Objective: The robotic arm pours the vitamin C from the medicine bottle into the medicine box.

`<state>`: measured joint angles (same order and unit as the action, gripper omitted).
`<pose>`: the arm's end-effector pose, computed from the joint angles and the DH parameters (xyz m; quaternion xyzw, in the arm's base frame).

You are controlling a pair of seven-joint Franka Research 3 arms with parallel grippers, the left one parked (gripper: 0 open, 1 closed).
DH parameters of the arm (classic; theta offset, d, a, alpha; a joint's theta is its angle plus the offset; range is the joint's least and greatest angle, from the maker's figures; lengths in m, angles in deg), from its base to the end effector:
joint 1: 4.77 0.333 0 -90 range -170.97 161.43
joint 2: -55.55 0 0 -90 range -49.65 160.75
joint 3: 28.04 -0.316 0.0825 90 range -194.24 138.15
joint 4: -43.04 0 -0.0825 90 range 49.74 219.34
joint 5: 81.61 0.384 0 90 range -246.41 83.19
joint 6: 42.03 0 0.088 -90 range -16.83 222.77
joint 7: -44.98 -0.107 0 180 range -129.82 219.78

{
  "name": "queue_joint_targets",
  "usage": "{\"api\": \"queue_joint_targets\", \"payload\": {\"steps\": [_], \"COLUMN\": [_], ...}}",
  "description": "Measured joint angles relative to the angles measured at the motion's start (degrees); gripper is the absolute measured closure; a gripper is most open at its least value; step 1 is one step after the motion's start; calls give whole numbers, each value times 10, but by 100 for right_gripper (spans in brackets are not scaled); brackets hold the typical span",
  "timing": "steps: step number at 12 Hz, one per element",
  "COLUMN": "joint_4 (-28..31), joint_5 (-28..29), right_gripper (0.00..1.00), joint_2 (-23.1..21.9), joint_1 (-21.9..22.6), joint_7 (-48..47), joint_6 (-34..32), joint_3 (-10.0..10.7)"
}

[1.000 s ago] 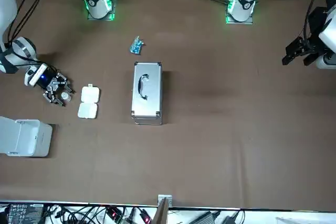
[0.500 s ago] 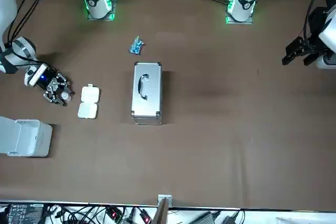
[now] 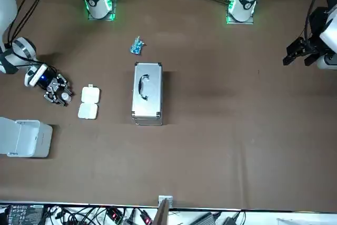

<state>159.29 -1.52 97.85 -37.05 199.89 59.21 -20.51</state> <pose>0.4475 -0.2669 0.0743 -0.7267 -0.3685 -0.5001 0.2933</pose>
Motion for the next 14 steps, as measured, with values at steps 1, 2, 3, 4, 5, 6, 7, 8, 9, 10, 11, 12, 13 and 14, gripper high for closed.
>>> {"api": "queue_joint_targets", "payload": {"steps": [1,2,3,4,5,6,7,8,9,10,11,12,13,14], "joint_4": [0,0,0,0,0,0,0,0,0,-1,-2,-5,-8,-11], "joint_5": [0,0,0,0,0,0,0,0,0,0,0,0,0,0], "right_gripper": [34,36,38,42,42,44,45,49,49,52,53,53,53,53], "joint_2": [0,0,0,0,0,0,0,0,0,0,0,-1,-2,-6], "joint_1": [0,0,0,0,0,0,0,1,1,5,9,13,18,24], "joint_7": [0,0,0,0,0,0,0,0,0,1,1,1,1,0], "joint_6": [0,0,0,0,0,0,0,0,0,0,0,2,5,11], "joint_3": [0,0,0,0,0,0,0,0,-1,-2,-2,-3,-3,-3]}}
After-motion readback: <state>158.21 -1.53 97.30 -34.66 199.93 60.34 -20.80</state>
